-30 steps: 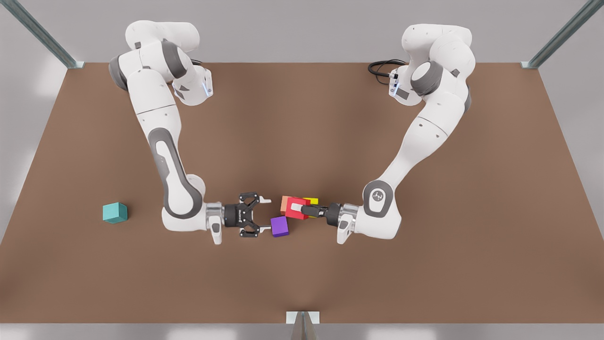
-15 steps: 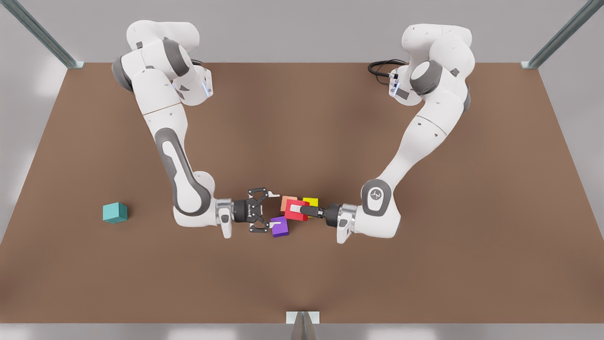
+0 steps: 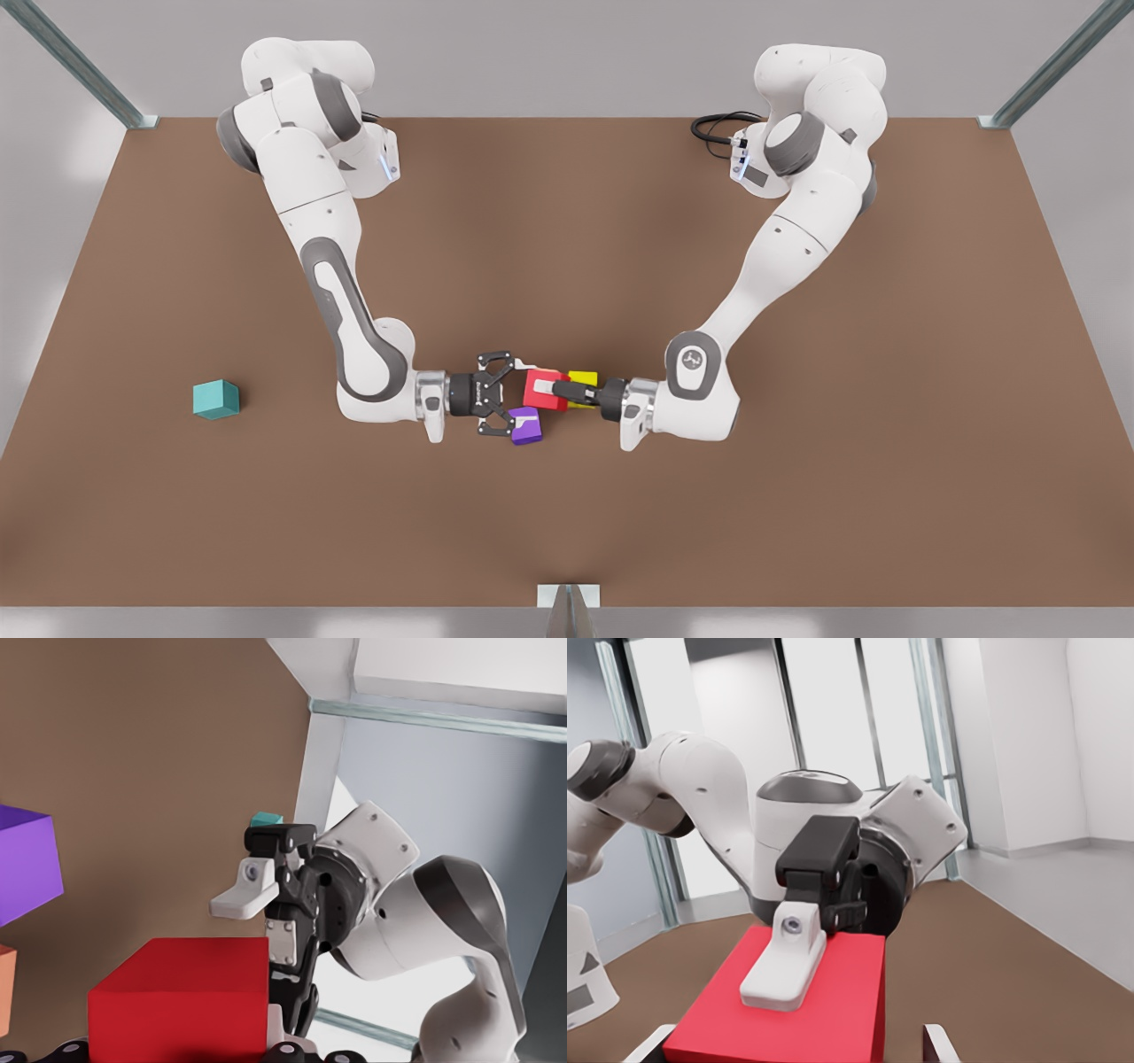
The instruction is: Pick up red wooden cube and pass to hand red wooden cube and place in blue wooden cube
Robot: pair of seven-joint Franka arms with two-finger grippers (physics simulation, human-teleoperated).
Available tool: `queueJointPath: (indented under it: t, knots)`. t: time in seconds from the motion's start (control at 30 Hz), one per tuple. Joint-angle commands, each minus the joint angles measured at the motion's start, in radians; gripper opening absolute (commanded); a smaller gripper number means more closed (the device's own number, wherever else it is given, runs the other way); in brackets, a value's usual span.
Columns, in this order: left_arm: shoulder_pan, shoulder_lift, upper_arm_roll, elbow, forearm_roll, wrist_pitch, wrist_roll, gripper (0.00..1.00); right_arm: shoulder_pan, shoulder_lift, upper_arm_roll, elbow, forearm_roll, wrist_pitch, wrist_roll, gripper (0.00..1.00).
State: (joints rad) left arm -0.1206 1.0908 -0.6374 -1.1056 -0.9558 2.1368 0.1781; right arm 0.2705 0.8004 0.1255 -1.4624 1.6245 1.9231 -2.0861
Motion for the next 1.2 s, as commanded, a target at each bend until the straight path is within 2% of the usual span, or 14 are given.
queueJointPath:
  t: [0.0,0.5,0.53,0.57,0.67,0.7,0.73,0.77,1.03,1.1,1.17]
  knots:
    - [-0.001,-0.002,-0.001,0.000,-0.004,0.012,0.047,0.68,0.003,-0.001,0.000,0.000,0.005,0.005,-0.088,1.00]
    - [-0.010,-0.002,-0.002,0.003,-0.006,0.025,0.047,0.68,0.039,0.026,0.000,0.007,0.043,0.034,-0.088,0.99]
    - [-0.010,-0.002,-0.002,0.003,-0.006,0.025,0.046,0.68,0.041,0.026,0.000,0.007,0.041,0.034,-0.088,0.70]
    - [-0.010,-0.002,-0.002,0.003,-0.004,0.025,0.047,0.68,0.041,0.031,0.000,0.013,0.040,0.034,-0.088,0.51]
    - [-0.010,0.000,-0.002,0.003,-0.004,0.028,0.049,0.68,0.041,0.036,0.000,0.019,0.040,0.034,-0.088,0.51]
    - [-0.011,0.000,-0.002,0.003,-0.004,0.028,0.050,0.76,0.041,0.036,0.000,0.019,0.040,0.034,-0.088,0.51]
    - [-0.013,0.000,-0.002,0.003,-0.004,0.034,0.050,0.94,0.041,0.036,0.000,0.019,0.040,0.034,-0.086,0.51]
    - [-0.014,0.000,-0.002,0.003,-0.004,0.035,0.050,1.00,0.041,0.036,0.000,0.019,0.041,0.033,-0.086,0.51]
    - [0.033,-0.011,0.001,0.004,0.009,0.015,0.052,1.00,0.016,0.033,-0.006,0.022,0.017,0.019,-0.086,0.52]
    - [0.073,-0.011,-0.002,0.004,0.051,-0.018,0.052,1.00,-0.045,0.026,-0.012,0.062,-0.156,-0.003,-0.075,0.52]
    - [0.142,-0.038,-0.001,0.001,0.163,-0.104,0.041,1.00,-0.177,0.008,-0.012,0.082,-0.457,-0.111,-0.043,0.52]
